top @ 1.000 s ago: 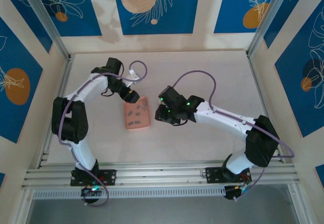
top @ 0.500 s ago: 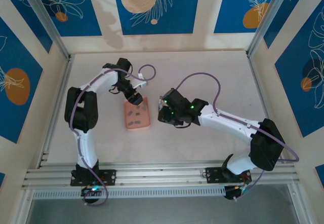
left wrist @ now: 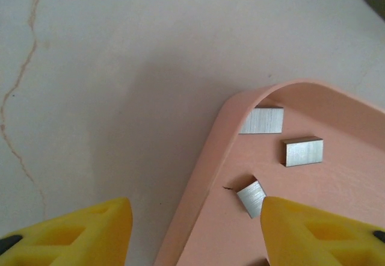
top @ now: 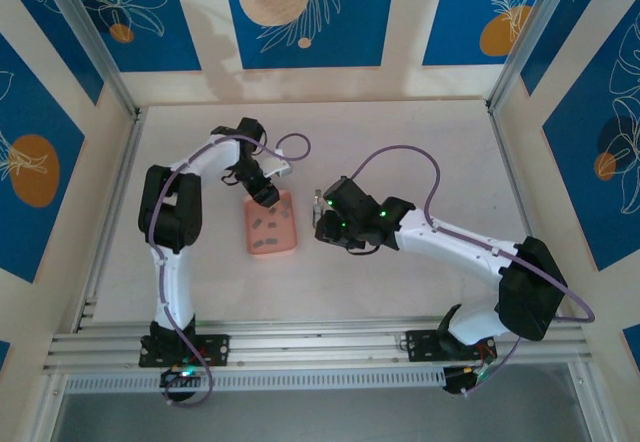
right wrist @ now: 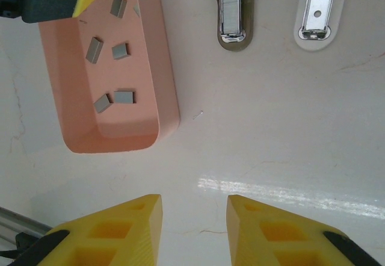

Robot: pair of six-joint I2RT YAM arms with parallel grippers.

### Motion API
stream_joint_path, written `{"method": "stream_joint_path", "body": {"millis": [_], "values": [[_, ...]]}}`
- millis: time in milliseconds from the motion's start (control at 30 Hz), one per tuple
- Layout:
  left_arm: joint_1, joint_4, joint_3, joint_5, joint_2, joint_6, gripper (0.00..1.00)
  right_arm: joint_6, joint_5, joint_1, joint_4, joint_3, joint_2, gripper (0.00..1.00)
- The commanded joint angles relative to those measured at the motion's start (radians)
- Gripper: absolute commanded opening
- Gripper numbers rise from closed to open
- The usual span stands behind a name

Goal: Load the staples into the stapler

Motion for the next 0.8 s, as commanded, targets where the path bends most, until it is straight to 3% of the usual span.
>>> {"method": "stream_joint_path", "body": {"millis": [0,233,767], "values": [[-0.003,-0.008,-0.002,-0.008,-0.001,-0.012,0.55,0.013,0.022,-0.005,-0.003,-0.006,-0.023,0.35],[0.023,-0.01,-0.065,-0.009,-0.056,-0.033,0.5,0.013,0.013,-0.004,0.007,-0.009,-0.018,0.35],[0.08,0.027,-0.376,0.018,-0.301,-0.084,0.48,-0.031,-0.036,-0.002,0.033,0.033,0.025,0.35]]}}
